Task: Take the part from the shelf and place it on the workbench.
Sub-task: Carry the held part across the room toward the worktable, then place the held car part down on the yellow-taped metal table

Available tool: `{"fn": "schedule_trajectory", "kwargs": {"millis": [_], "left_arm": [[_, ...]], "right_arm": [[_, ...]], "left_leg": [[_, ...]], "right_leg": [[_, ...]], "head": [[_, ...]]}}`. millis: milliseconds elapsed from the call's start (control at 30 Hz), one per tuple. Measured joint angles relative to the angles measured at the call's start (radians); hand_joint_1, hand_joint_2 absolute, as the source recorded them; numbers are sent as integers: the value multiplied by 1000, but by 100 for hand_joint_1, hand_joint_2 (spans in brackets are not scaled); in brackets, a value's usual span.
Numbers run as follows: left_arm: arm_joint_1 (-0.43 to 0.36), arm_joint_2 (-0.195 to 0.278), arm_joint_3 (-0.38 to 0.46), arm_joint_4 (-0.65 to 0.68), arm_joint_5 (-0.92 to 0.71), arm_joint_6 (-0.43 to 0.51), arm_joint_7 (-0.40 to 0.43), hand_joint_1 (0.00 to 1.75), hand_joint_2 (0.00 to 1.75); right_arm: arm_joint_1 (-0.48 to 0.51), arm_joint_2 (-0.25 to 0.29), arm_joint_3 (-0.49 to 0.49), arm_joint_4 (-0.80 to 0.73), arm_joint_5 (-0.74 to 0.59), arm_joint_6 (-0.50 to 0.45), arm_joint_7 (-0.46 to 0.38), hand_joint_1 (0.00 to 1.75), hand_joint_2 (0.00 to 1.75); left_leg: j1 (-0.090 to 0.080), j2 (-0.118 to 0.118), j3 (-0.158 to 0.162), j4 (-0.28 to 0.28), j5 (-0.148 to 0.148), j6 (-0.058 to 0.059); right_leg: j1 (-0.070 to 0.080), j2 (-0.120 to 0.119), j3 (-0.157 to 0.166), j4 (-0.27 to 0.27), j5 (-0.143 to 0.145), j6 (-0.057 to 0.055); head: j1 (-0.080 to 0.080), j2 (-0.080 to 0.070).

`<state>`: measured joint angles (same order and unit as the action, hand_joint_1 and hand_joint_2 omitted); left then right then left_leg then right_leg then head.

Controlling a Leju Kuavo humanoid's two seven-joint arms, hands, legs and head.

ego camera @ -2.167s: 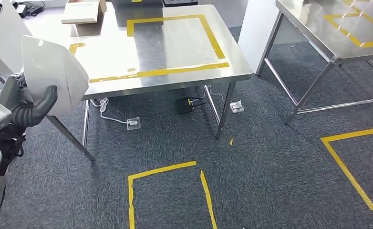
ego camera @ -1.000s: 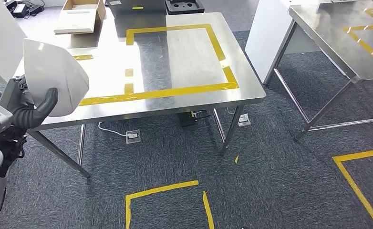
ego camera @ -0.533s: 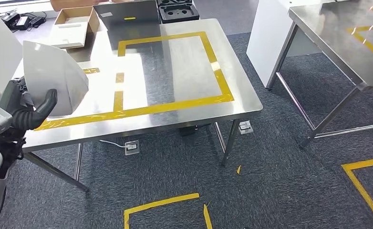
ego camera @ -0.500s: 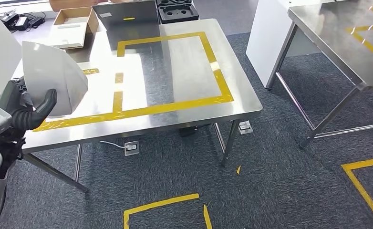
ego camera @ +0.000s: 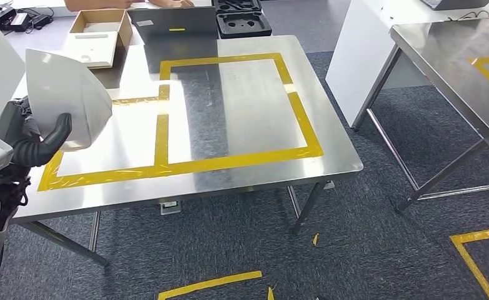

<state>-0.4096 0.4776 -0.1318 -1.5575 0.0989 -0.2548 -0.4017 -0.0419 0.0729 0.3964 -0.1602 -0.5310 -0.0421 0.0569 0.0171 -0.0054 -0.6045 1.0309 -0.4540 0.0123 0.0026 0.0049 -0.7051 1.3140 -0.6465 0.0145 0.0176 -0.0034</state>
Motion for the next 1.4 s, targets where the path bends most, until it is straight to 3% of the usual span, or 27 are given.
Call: {"fn": "schedule_trajectory", "kwargs": {"millis": [33,67,167,200,233,333,400,467,500,533,633,700,767,867,1000,1067,1233,1400], "left_arm": [[-1,0,-1,2,1,-1,0,175,175],[-4,0,-1,5,4,-3,1,175,175],[-13,-1,-3,21,13,-7,3,175,175],[-14,-1,-4,27,14,-8,4,175,175],[-15,-1,-5,31,14,-9,4,175,175],[-18,1,-6,38,16,-9,3,175,175],[-23,2,-7,45,16,-9,4,175,175],[-28,2,-10,63,16,-9,8,175,175],[-31,1,-12,81,14,-9,11,175,175],[-39,1,-15,106,8,-9,16,175,175],[-93,-6,-29,244,-76,27,12,175,175],[-154,-22,-45,399,-184,104,-18,175,175],[-223,-51,-68,581,-301,221,-35,175,175],[-319,-99,-120,828,-461,415,16,175,175],[-387,-153,-187,1036,-558,548,89,175,175],[-402,-175,-215,1101,-599,588,105,175,175],[-418,-206,-271,1192,-662,648,112,175,175],[-420,-238,-310,1232,-716,735,83,175,175]], "right_arm": [[1,0,0,0,0,0,0,0,0],[2,0,0,0,0,0,1,0,0],[3,-1,0,0,0,0,2,0,0],[3,0,0,0,0,0,4,0,0],[4,0,0,0,0,0,4,0,0],[3,2,0,0,0,0,3,0,0],[1,2,0,0,0,0,2,0,0],[0,3,0,0,-1,-1,3,0,0],[1,4,0,0,-1,-1,3,0,0],[2,4,0,0,-2,-1,3,0,0],[3,5,0,0,-3,-1,-3,0,0],[2,6,0,0,-3,0,-6,0,0],[3,7,1,0,-5,-1,-9,0,0],[5,9,1,0,-14,-4,-13,0,0],[7,8,1,0,-19,-9,-14,0,0],[8,7,1,0,-20,-12,-10,0,0],[11,4,1,0,-17,-14,0,0,0],[15,2,3,0,-12,-10,-3,0,0]], "left_leg": [[-1,0,14,0,-11,-1],[-1,0,29,0,-22,-3],[-4,-1,58,-2,-52,-13],[-4,-2,64,-4,-57,-19],[-6,-3,72,-4,-58,-26],[-6,-2,66,32,-57,-41],[-4,0,9,134,-80,-46],[-3,0,-69,239,-130,-53],[-3,0,-94,258,-144,-56],[-2,1,-101,244,-131,-57],[-1,1,-50,59,-1,-57],[-4,1,-27,-12,31,-47],[-5,0,-26,-15,36,-38],[-4,-2,-28,-17,43,-36],[-6,-2,-27,-17,38,-27],[-7,-1,-27,-17,37,-24],[-10,1,-27,-16,36,-20],[-9,0,-26,-16,38,-18]], "right_leg": [[0,0,-7,-26,5,-2],[1,0,0,-79,37,-6],[11,1,37,-256,194,-29],[14,1,42,-283,222,-35],[16,1,46,-291,226,-40],[9,1,80,-306,223,-56],[7,2,101,-310,213,-65],[6,3,114,-310,200,-67],[6,4,122,-310,193,-67],[6,4,130,-309,186,-66],[7,6,154,-306,164,-56],[9,6,154,-303,155,-47],[12,4,149,-301,152,-47],[15,3,151,-305,153,-62],[14,3,157,-315,154,-62],[14,3,157,-318,154,-59],[8,4,158,-320,155,-29],[8,3,158,-319,155,-28]], "head": [[0,0],[0,0],[1,0],[1,0],[1,0],[0,0],[-3,0],[-4,0],[-4,0],[-4,0],[-3,0],[-5,0],[-6,0],[-4,0],[-4,0],[-4,0],[-4,0],[-4,0]]}}
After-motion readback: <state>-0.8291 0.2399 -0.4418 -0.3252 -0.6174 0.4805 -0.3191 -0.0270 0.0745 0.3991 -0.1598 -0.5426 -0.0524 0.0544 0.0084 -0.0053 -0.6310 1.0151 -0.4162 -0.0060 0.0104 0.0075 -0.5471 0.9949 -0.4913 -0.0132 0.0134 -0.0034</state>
